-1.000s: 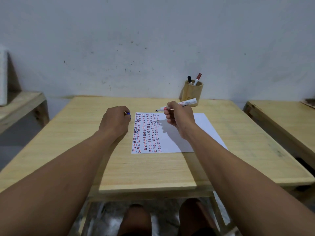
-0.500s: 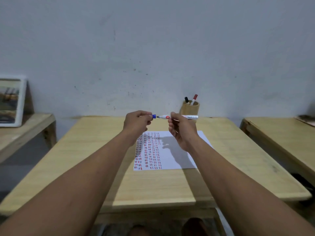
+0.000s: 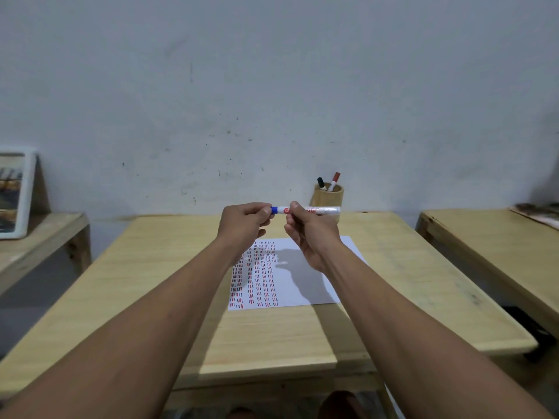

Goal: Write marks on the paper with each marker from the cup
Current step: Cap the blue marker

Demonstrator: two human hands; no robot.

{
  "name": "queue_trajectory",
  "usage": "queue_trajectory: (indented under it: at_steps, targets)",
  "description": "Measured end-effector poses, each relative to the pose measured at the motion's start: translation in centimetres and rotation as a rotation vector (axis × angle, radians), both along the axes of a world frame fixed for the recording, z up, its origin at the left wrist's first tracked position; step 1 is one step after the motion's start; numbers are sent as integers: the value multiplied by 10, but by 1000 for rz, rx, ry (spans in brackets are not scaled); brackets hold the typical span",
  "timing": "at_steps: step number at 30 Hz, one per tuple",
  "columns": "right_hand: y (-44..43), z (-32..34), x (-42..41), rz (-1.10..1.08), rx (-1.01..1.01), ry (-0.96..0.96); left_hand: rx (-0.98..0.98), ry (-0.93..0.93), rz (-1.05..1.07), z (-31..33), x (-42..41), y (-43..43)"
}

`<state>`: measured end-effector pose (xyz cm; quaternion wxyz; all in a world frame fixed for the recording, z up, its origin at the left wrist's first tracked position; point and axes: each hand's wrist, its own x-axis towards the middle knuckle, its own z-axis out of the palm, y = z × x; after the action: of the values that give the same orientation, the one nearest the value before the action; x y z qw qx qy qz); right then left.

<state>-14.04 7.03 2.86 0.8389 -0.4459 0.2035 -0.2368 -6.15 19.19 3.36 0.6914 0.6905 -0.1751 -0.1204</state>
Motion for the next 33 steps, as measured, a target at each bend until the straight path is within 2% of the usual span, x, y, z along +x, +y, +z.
queue_trajectory:
  at_steps: [5,8,10,13,16,19,24,33]
  targets:
    - [0,7,5,-147,73,73,21,-100,-15,2,-9,-5]
    - [1,5,9,-268,6,67,39,-167,13,5,-12,-10]
    - [1,6,9,-270,-147,87,53,-211,40,7,-11,-13]
    - [0,12,5,-201,-395,233,79,-276,100,13,-7,-16]
    - [-5,19,-3,-105,-579,313,93,-308,126,20,-5,-19]
    - [-12,25,-11,-78,-850,396,122,-360,138,28,-6,-24]
    - [-40,27,-13,-135,-1090,443,140,-352,154,36,-3,-44]
    - [-110,42,3,-277,-974,371,283,-406,97,14,21,-94]
